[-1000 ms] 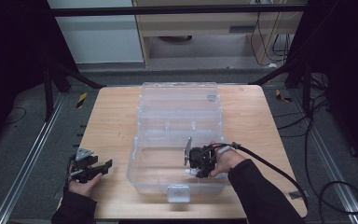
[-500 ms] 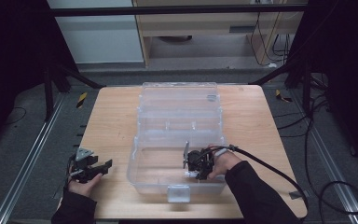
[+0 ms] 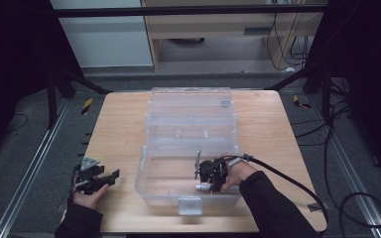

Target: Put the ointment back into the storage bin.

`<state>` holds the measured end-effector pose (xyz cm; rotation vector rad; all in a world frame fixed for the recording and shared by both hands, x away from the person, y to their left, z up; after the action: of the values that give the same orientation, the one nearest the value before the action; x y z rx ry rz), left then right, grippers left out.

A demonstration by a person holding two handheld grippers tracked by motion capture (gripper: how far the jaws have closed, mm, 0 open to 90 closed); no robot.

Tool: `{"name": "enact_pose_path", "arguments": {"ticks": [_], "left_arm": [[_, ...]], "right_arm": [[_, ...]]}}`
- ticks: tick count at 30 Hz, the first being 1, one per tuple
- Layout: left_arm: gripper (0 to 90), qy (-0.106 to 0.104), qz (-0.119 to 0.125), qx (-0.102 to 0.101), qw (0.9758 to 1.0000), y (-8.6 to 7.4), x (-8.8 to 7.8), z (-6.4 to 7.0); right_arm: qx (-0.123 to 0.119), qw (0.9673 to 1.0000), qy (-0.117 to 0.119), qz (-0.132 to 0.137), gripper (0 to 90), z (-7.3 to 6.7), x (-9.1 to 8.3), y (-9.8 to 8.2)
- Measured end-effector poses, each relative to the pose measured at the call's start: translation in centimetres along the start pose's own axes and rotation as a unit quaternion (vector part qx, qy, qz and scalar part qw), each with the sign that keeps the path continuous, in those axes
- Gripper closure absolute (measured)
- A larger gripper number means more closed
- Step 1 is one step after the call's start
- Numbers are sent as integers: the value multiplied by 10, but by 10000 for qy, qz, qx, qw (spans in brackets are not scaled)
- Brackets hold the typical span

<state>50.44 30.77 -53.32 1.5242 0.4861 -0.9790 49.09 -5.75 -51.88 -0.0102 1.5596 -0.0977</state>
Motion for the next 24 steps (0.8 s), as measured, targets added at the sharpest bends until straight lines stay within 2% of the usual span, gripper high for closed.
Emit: {"name": "enact_pose_path", "arguments": {"ticks": [2,6,8,9,10,11,13,14,15,16,19,20,21,22,23,24], "left_arm": [[336,0,-2,-1,10000,0,0,0],[336,4,-9,15,10000,0,0,0],[336,7,-12,15,10000,0,-1,0],[336,7,-12,15,10000,0,-1,0],[335,3,-1,3,10000,0,-1,0],[335,3,-1,3,10000,0,-1,0],[335,7,-1,4,10000,0,-1,0],[335,7,-1,2,10000,0,-1,0],[335,7,-1,2,10000,0,-1,0],[335,8,2,-7,10000,0,-1,-1],[334,14,-1,-7,10000,0,-1,-1],[334,18,-6,-2,10000,0,-1,-1],[334,18,-6,-2,10000,0,-1,-1],[334,16,-4,-2,10000,0,-1,0],[334,16,-3,-4,10000,0,-1,0],[332,15,6,-4,10000,0,-1,0]], "right_arm": [[94,10000,-12,23,674,0,-2,0],[104,9999,-59,95,663,0,-7,-1],[211,9991,-135,349,649,1,-17,-3],[211,9991,-135,349,649,1,-17,-3],[354,9976,-183,559,633,2,-26,-5],[354,9976,-183,559,633,2,-26,-5],[673,9940,-176,847,605,1,-40,-11],[760,9921,-206,978,603,2,-45,-13],[760,9921,-206,978,603,2,-45,-13],[903,9874,-278,1268,573,2,-55,-19],[1161,9758,-462,1796,524,2,-68,-27],[1276,9693,-514,2038,513,2,-73,-29],[1276,9693,-514,2038,513,2,-73,-29],[1529,9587,-597,2324,473,2,-79,-34],[1529,9587,-597,2324,473,2,-79,-34],[1762,9450,-683,2670,446,3,-86,-40]]}}
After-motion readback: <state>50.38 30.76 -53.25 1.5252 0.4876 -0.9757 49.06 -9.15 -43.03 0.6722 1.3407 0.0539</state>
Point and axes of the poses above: each handheld gripper's, and its own axes: x roughly forward along the jaws, y roughly out of its top, z roughly to its right, the point moved 7 cm from there along x, roughly forward along the jaws, and after that the axes turned 12 degrees about -z, right-handed, at the moved point
